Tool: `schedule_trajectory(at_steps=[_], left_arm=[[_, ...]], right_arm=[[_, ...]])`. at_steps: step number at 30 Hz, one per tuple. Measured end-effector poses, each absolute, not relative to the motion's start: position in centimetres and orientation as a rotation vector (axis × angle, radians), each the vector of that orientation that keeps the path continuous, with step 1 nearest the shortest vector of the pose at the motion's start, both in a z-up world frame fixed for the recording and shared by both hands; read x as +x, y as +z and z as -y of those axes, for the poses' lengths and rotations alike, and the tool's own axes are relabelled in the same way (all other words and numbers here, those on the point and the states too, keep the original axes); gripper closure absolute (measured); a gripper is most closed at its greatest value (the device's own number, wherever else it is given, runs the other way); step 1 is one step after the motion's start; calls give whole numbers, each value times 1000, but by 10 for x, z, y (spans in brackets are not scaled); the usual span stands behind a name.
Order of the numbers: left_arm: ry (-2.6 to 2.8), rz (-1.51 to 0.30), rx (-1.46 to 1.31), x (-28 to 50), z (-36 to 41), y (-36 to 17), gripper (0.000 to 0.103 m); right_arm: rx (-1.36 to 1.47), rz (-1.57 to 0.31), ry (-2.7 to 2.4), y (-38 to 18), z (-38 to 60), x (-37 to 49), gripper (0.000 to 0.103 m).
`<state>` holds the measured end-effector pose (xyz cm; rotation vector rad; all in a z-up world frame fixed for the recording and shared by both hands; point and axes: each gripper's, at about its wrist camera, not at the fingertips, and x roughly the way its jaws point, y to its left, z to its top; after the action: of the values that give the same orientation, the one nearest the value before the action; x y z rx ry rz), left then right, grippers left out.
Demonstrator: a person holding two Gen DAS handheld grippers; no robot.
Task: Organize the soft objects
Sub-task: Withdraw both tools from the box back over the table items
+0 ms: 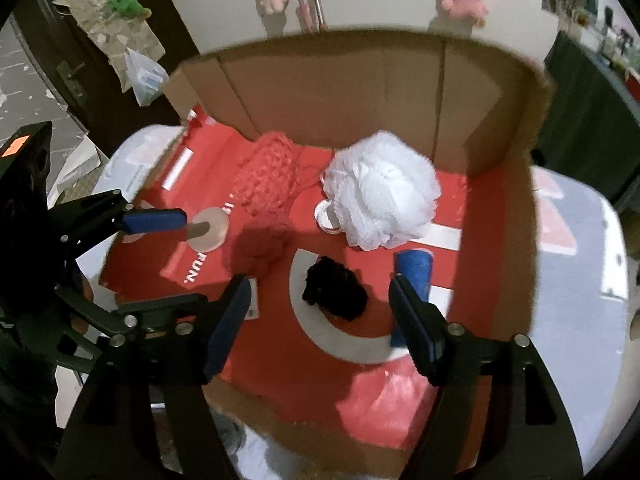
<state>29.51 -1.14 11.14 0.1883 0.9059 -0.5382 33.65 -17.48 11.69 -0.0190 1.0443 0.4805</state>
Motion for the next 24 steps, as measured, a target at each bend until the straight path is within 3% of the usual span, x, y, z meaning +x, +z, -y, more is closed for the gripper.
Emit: schedule_trajectory(at_steps=[7, 11, 24], left_arm=[[-507, -752, 114, 244, -5, 153, 6], [-470, -682, 75, 214, -10, 173, 2], [-370, -443, 56, 108, -8, 193, 0]], right_arm=[[-38, -908, 467, 164, 175, 283, 25], [-46, -825, 455, 183, 175, 250, 19], [-112, -533, 358, 210, 180, 121, 13]])
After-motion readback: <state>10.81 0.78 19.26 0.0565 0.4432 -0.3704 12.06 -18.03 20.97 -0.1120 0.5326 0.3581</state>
